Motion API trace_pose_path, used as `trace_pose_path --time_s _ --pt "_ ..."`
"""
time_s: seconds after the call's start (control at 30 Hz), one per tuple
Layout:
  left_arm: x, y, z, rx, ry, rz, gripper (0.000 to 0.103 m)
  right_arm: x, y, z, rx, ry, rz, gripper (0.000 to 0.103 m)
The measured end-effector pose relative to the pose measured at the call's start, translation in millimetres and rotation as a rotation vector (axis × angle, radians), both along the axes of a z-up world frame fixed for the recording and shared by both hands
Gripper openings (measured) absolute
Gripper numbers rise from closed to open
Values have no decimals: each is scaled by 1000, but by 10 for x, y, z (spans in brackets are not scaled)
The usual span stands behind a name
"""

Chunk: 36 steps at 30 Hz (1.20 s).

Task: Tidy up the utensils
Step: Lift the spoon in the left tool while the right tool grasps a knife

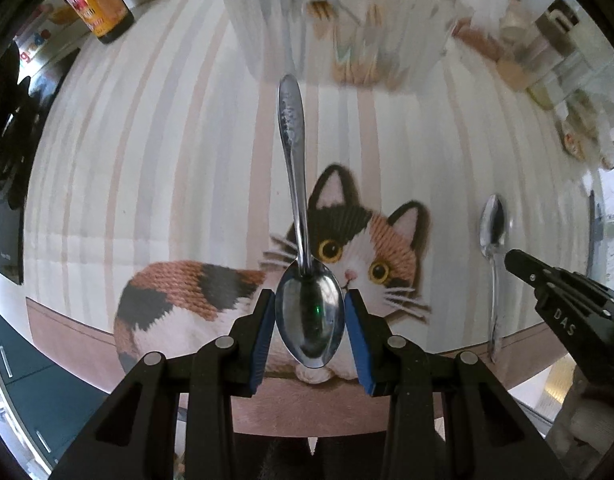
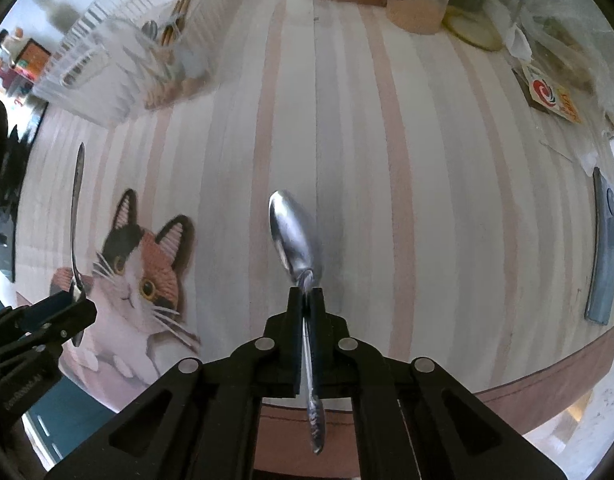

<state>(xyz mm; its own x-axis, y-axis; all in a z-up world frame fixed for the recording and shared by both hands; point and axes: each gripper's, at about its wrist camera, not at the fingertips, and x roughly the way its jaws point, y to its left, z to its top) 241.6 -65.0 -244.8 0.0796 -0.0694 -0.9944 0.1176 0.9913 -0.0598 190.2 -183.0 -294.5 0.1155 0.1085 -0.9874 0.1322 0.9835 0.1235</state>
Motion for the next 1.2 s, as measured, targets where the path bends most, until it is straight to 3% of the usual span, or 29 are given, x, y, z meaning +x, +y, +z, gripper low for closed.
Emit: trace_pose_path --time_s 0.23,0.4,0.57,0.67,0.73,0.77,0.87,1.2 --pt "-15 19 222 -21 -49 2 32 50 -53 148 36 -25 -19 0" --pt "-3 64 116 11 -60 6 32 97 -240 237 114 -12 -70 1" --pt "-1 87 -112 37 -26 11 32 148 -175 72 102 29 -23 29" --pt "-14 87 -233 45 -1 11 32 162 -60 -37 56 53 22 32" --pt "-20 84 -283 49 8 9 32 167 48 -48 8 39 56 31" --pt "-18 84 -297 49 11 9 32 167 110 -52 -32 33 81 22" --pt "-14 83 -317 49 12 11 32 162 205 -45 -113 5 92 13" --pt "-62 117 -172 29 -12 0 32 58 -139 183 -22 -56 0 2"
